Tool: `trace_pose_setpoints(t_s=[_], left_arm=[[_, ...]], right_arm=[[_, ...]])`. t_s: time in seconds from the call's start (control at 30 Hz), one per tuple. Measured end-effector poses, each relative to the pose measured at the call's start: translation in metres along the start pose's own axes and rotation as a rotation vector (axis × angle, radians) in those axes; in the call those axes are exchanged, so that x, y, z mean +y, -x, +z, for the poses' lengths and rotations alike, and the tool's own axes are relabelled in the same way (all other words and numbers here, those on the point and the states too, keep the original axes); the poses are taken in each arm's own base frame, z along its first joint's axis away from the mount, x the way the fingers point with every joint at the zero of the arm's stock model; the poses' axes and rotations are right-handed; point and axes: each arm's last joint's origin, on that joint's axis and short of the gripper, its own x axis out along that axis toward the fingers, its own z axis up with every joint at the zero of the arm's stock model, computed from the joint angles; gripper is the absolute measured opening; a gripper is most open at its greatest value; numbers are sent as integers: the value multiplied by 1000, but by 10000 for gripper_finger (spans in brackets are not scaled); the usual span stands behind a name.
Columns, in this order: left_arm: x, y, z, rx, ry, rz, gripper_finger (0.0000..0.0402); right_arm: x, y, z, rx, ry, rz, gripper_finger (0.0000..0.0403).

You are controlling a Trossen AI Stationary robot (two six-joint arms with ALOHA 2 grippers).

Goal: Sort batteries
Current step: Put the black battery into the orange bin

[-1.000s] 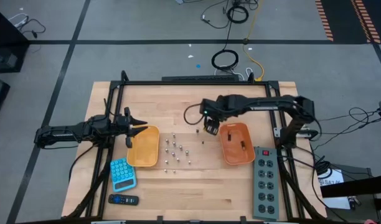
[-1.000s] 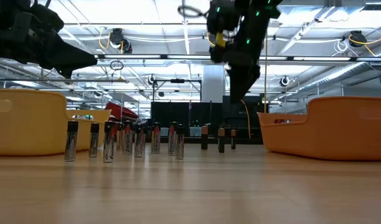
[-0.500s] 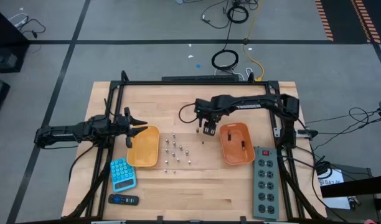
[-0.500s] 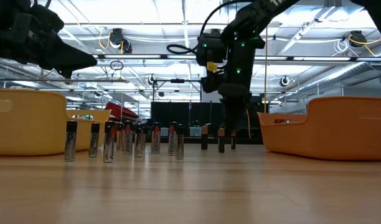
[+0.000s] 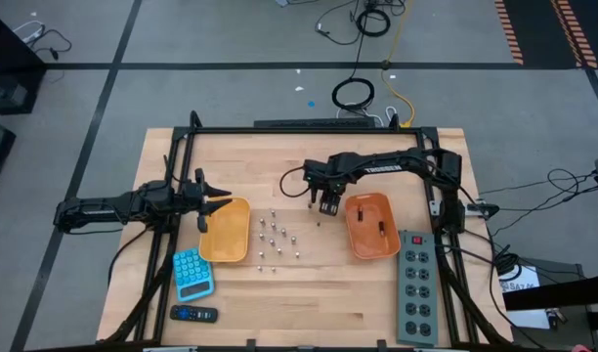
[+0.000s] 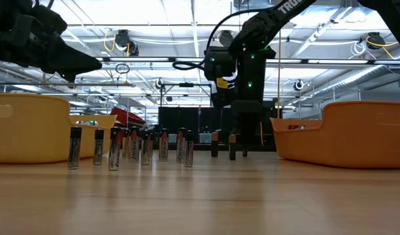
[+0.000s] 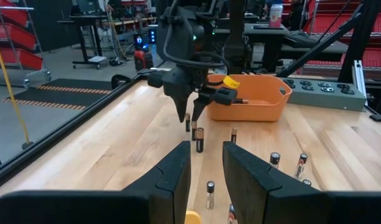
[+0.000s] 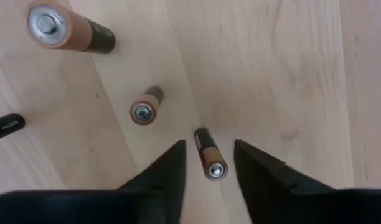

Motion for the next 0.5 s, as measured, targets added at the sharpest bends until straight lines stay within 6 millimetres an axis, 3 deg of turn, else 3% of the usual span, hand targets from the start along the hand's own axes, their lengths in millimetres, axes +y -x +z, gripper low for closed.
trace_pose_setpoints(t_s=[0.17,0.4,0.5], left_arm=[[0,0,0,4,0,0,102],[0,0,0,3,0,1,102],[1,0,0,3,1,21,102]], right_arm=[[0,0,0,2,3,13,21],[5,3,-1,-1,17,15,14],[10,20,-4,-6,25,-37,14]])
